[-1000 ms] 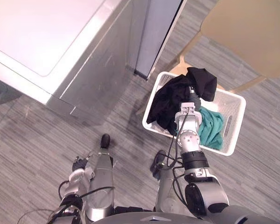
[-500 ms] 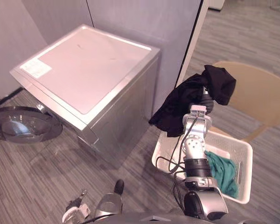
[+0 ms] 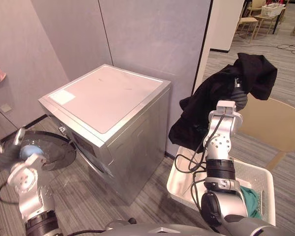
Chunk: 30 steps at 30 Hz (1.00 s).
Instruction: Pick up the laundry basket with both hands and put the clothes into the washing machine.
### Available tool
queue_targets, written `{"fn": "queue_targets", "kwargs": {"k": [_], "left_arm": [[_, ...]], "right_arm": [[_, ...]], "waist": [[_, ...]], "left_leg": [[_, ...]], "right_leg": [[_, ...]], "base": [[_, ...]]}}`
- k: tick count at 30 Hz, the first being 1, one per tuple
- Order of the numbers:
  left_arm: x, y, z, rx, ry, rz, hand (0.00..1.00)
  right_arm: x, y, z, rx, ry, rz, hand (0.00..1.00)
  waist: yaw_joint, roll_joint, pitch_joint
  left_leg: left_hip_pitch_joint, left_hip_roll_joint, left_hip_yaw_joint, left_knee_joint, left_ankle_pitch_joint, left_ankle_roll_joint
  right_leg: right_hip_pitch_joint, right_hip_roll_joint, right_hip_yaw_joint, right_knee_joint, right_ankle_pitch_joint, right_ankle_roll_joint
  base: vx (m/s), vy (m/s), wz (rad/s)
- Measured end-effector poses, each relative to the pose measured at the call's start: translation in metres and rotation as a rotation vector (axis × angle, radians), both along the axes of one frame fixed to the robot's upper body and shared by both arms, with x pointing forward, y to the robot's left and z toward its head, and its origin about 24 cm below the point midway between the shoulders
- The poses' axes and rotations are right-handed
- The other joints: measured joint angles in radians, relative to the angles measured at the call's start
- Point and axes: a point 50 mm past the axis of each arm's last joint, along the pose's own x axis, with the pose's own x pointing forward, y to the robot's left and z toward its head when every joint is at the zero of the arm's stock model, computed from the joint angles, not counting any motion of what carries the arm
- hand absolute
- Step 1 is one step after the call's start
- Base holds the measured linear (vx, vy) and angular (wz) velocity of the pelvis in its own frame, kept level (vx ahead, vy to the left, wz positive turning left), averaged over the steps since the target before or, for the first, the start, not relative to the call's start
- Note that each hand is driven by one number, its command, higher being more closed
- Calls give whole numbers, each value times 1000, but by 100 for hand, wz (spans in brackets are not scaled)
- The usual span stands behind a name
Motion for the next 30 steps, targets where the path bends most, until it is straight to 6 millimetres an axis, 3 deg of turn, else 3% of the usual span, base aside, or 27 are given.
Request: {"fn": "queue_targets", "kwargs": {"k": [5, 9, 12, 16, 21, 25, 30], "left_arm": [[41, -80, 55, 185, -193, -396, 0], [54, -117, 73, 226, -269, -570, 0], [64, -156, 84, 260, -307, -739, 0], [91, -202, 96, 305, -299, -920, 0], [108, -233, 105, 371, -257, -1046, 0], [123, -255, 91, 447, -113, -1126, 0], [131, -268, 76, 500, 2, -1161, 0]], "right_arm": [[5, 16, 3, -50, 19, 77, 100], [5, 26, 9, -78, 1, 119, 100], [2, 34, 20, -132, -40, 140, 100], [7, 65, 45, -203, -114, 239, 100], [5, 85, 57, -245, -174, 313, 100], [3, 93, 58, -263, -179, 348, 100], [3, 100, 56, -266, -175, 384, 100]], "waist": [[-31, 0, -9], [-65, 0, -9], [-81, -2, -7], [-111, -4, -6], [-148, -16, 2], [-165, -20, 5], [-186, -37, 14]], "left_leg": [[30, 0, 51, -18, 13, 2], [45, 13, 87, -18, 10, 1], [59, 25, 109, -23, 7, -4], [63, 43, 148, -36, 4, -12], [65, 54, 168, -37, 5, -11], [60, 60, 187, -37, 1, -16], [57, 66, 186, -37, -2, -20]], "right_leg": [[-1, 7, 54, -42, 38, -1], [-1, 24, 92, -71, 62, -4], [-2, 38, 112, -81, 67, -10], [-34, 57, 152, -84, 76, -22], [-50, 69, 174, -85, 79, -26], [-64, 75, 193, -86, 80, -27], [-66, 82, 195, -87, 85, -21]], "base": [[-16, 24, -29], [9, 6, -35], [-4, -3, -19], [-25, 4, -28], [3, -3, -17], [20, -5, -14], [9, -4, 0]]}}
